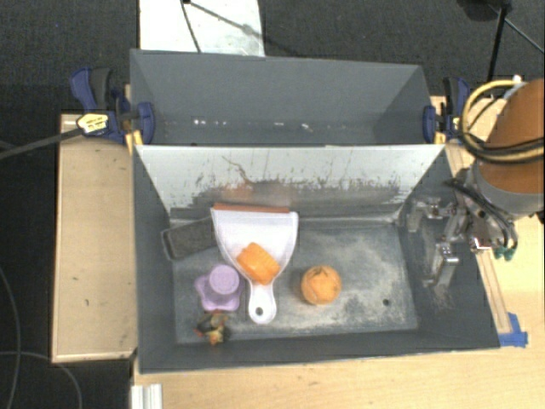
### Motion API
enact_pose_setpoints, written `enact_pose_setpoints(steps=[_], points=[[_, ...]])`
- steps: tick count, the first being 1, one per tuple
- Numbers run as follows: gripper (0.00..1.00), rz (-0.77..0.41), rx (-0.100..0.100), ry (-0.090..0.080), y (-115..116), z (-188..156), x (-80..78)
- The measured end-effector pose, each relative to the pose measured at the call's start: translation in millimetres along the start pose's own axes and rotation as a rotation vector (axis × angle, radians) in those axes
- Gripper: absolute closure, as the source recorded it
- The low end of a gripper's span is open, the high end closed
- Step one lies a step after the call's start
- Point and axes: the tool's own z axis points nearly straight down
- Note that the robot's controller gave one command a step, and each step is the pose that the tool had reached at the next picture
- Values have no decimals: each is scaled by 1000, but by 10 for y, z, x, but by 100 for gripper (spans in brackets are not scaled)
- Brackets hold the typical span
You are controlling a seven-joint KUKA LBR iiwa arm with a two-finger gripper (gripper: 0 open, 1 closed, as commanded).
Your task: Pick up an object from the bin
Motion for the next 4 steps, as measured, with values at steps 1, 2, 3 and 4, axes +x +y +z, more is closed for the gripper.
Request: enact_pose_setpoints(steps=[1, 2, 3, 4], points=[[0, -4, 1, -8, 6, -45, -15], [0, 27, 2, -17, 298, 408, -208], [0, 38, 1, -14, 406, 565, -243], [0, 61, -2, 0, 566, 595, -251]])
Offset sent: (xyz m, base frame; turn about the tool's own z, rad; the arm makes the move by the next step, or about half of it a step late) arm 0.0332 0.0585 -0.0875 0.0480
